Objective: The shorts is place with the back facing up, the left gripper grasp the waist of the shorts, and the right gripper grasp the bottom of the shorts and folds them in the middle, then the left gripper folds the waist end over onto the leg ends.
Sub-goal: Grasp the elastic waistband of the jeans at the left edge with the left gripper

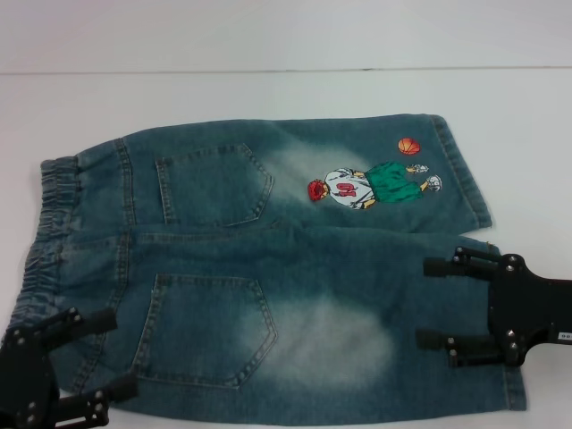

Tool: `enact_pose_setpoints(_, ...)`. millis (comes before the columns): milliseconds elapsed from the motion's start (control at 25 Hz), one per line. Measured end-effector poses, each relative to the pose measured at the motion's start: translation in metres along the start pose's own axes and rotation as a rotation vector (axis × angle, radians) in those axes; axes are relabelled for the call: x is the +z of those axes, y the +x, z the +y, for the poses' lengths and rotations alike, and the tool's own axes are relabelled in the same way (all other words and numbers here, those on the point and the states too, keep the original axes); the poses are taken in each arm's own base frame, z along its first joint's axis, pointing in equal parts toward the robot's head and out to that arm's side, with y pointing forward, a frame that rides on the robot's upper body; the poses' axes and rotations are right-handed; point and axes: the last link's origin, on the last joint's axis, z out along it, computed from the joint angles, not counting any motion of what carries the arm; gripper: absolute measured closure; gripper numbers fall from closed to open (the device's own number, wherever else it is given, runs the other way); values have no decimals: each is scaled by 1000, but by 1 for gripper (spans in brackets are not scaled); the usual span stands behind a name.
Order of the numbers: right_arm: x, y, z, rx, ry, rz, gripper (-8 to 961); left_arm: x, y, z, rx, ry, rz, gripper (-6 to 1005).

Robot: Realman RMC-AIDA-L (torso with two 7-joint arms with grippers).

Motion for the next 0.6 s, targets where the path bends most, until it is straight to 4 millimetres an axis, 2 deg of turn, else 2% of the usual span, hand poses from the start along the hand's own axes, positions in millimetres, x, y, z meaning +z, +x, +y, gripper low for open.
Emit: enact_pose_setpoints(600, 2, -1, -2, 0, 9, -3, 26, -2, -2, -1, -6, 14, -22, 133)
